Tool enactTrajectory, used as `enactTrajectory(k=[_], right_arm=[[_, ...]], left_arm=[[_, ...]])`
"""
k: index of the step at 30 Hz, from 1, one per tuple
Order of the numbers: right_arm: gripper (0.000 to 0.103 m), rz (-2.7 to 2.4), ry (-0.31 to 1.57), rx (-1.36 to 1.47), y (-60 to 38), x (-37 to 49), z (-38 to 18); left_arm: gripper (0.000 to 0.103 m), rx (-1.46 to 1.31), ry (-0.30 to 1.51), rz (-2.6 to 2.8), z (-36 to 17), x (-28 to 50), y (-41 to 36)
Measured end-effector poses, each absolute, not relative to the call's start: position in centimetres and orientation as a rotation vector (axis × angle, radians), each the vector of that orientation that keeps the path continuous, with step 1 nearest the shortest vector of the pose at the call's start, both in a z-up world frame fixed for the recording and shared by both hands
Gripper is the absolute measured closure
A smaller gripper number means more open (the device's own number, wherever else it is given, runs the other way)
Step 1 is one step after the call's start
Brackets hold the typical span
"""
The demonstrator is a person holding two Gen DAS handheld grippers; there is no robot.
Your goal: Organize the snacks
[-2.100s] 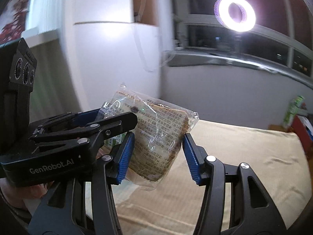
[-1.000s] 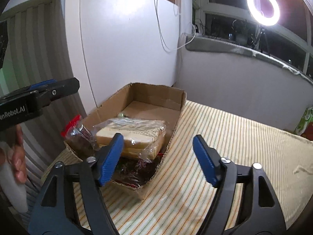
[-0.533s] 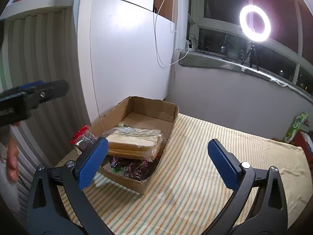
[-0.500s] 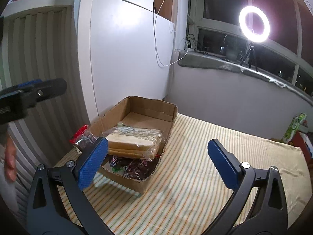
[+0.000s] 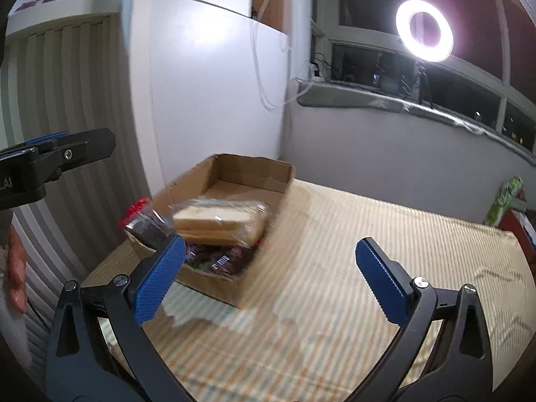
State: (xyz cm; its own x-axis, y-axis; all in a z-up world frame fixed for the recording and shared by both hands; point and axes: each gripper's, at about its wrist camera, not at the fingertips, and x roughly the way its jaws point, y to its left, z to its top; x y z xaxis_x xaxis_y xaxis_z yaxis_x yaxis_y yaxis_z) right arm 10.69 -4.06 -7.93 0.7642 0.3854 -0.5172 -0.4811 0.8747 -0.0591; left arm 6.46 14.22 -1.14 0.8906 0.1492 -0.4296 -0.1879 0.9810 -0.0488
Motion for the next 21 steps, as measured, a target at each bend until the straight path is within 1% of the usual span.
enactTrajectory(k=[4, 8, 14, 18, 21], right_arm=[[0.0, 0.405, 0.515, -0.16, -8.4, 10.4, -8.1], [0.0, 0.293, 0.504, -0.129, -14.3, 9.3, -7.8], [0.0, 0.086, 0.435, -0.102, -23.2, 4.9, -4.7], [0.0, 0.044, 0.371, -0.104, -24.9, 1.6, -1.9], [0.0, 0.046, 0.333, -0.117, -24.2, -0.4, -0.2]], left_arm=[[0.001, -0.078, 0.445, 0.144, -1.5, 6.8, 11.6], [0.001, -0.014, 0.458, 0.119, -2.1, 7.5, 6.4], [0.001, 0.028, 0.44, -0.035, -1.6, 6.2, -2.4], [0.001, 0.083, 0.411, -0.104, -0.5, 3.6, -6.2], [0.001, 0.081, 0.397, -0.127, 0.4, 1.7, -6.7]])
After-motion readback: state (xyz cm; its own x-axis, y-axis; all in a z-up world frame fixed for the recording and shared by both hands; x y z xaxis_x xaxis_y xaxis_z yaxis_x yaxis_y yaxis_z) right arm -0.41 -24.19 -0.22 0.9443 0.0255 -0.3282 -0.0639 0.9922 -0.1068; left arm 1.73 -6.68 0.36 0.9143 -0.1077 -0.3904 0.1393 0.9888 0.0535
